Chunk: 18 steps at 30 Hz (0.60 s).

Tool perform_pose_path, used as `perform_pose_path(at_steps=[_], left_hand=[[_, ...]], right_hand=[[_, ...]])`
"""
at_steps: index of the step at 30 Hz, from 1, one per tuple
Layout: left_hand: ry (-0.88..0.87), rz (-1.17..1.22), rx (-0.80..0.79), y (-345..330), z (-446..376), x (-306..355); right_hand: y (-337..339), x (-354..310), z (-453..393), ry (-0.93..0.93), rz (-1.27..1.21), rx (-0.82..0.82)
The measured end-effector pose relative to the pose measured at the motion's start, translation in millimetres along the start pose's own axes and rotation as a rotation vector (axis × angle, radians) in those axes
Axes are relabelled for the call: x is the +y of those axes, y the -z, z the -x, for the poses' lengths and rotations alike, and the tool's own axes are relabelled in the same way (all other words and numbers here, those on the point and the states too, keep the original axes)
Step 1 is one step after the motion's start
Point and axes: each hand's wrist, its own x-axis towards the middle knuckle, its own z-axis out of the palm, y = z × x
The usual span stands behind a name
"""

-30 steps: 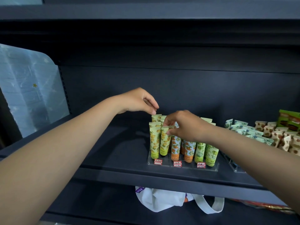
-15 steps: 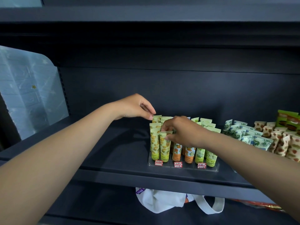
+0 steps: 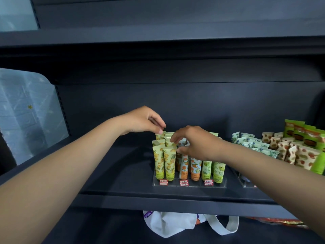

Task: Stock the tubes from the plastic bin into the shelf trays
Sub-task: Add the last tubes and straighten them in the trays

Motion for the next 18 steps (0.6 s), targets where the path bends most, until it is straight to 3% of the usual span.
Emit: perform_pose_path(at_steps=[8,18], left_hand=[[-0.075,-0.001,-0.006,-19.9,-19.3,51.6],[-0.149,-0.009,-0.014,-98.5,-82.7,148.1]], right_hand=[[53.8,41.9,58.7,-0.002,0.12,0.064],[117.9,156.0,165.0,-0.234,0.121,0.161]])
